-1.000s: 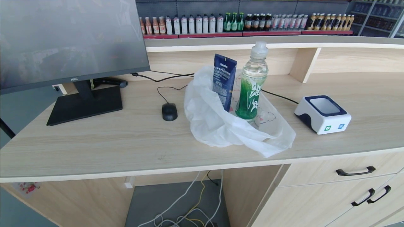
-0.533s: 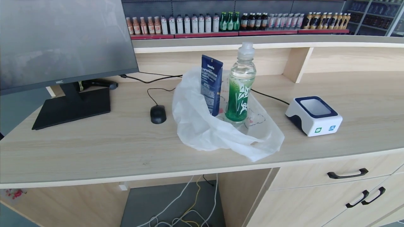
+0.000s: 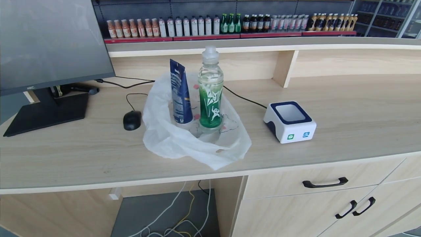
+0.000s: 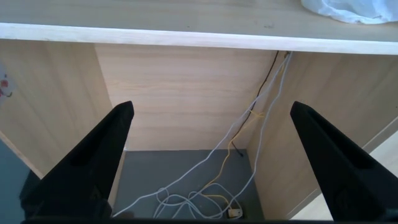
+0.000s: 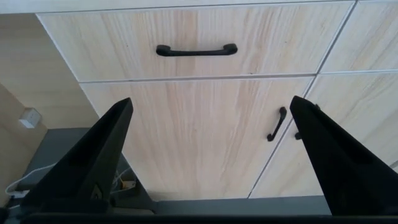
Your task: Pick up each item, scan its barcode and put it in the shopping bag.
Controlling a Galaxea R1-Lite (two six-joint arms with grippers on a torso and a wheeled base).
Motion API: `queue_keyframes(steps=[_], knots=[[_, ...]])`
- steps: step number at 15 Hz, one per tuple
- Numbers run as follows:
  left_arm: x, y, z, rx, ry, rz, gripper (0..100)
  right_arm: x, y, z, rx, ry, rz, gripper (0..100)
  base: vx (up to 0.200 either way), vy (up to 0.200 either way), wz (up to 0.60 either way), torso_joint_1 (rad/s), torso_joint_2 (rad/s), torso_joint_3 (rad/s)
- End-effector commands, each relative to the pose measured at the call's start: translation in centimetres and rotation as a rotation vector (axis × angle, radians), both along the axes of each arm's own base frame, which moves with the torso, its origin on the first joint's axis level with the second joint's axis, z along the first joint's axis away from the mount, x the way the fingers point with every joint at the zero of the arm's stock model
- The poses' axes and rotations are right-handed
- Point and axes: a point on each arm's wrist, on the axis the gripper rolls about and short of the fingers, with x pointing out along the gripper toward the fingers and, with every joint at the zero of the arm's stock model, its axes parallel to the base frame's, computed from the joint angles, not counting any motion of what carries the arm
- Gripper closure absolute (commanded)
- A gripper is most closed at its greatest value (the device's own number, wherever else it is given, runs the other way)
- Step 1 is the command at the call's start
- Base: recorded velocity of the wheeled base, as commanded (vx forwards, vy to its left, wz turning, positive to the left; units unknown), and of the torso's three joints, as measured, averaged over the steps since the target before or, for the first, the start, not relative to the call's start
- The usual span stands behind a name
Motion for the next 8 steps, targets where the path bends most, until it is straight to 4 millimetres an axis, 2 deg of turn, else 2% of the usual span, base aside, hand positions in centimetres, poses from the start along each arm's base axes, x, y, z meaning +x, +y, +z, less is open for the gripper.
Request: queue_keyframes(steps=[1,8], knots=[[0.00,0.00,0.00,-0.001,0.000,0.001,0,-0.33,0.04,-0.10,0.000,-0.043,-0.018,0,0.000,-0.200,0.00,-0.002,0.00,0.002],[0.00,0.00,0.00,-0.002,0.000,-0.001,0,-0.34,0.04,-0.10,-0.001,-0.045,-0.018,0,0.000,-0.200,0.00,0.004,0.00,0.003]])
